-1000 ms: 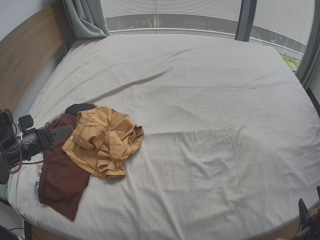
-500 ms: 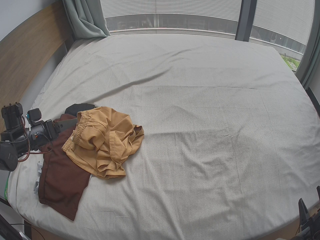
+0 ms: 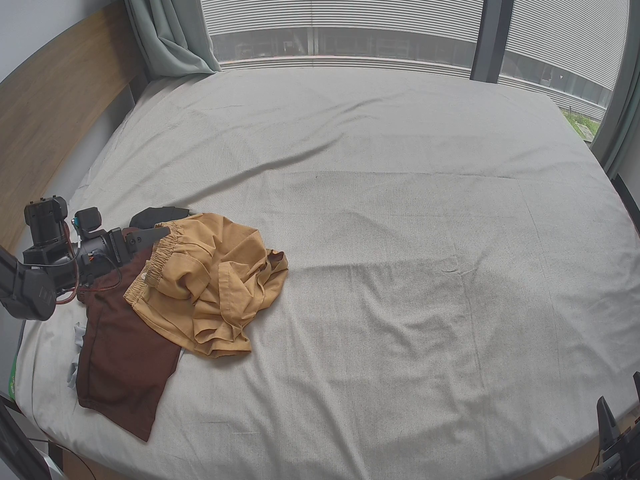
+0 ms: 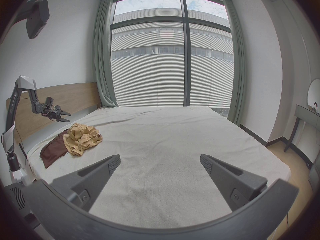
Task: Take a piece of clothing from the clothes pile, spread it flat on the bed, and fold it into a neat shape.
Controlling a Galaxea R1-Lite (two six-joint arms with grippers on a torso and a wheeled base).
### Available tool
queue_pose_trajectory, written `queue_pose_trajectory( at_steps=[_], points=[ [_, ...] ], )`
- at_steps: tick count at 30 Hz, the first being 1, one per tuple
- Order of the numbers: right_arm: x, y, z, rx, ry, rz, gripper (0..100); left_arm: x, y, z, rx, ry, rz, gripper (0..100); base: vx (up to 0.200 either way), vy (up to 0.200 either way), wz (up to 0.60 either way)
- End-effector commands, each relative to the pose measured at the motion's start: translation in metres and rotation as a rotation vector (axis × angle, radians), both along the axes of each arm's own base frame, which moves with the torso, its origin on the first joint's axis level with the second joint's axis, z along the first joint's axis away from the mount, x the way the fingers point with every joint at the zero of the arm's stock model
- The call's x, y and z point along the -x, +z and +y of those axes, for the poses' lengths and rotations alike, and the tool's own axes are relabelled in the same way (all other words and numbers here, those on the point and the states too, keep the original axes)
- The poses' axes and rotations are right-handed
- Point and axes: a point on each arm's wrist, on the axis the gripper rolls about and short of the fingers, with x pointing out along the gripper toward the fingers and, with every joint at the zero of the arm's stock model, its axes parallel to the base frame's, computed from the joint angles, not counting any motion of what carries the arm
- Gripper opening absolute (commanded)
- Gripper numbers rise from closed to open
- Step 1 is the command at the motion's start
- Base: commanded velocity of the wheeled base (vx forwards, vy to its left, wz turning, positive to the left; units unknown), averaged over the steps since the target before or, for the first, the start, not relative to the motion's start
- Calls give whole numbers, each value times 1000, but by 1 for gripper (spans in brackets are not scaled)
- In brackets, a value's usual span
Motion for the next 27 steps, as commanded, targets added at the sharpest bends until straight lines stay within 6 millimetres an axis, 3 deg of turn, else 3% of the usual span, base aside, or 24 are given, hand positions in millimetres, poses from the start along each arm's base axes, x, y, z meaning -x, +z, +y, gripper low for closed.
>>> queue_pose_trajectory(
  at_steps=[1,14,27],
  points=[
    [0,-5,0,0,0,0,100,-17,-8,3,7,-14,10,100,0,0,0],
    [0,-5,0,-1,0,1,100,-48,-27,4,-12,-31,13,100,0,0,0],
    [0,-5,0,-1,0,0,100,-54,-41,-5,-3,-75,44,100,0,0,0]
  ],
)
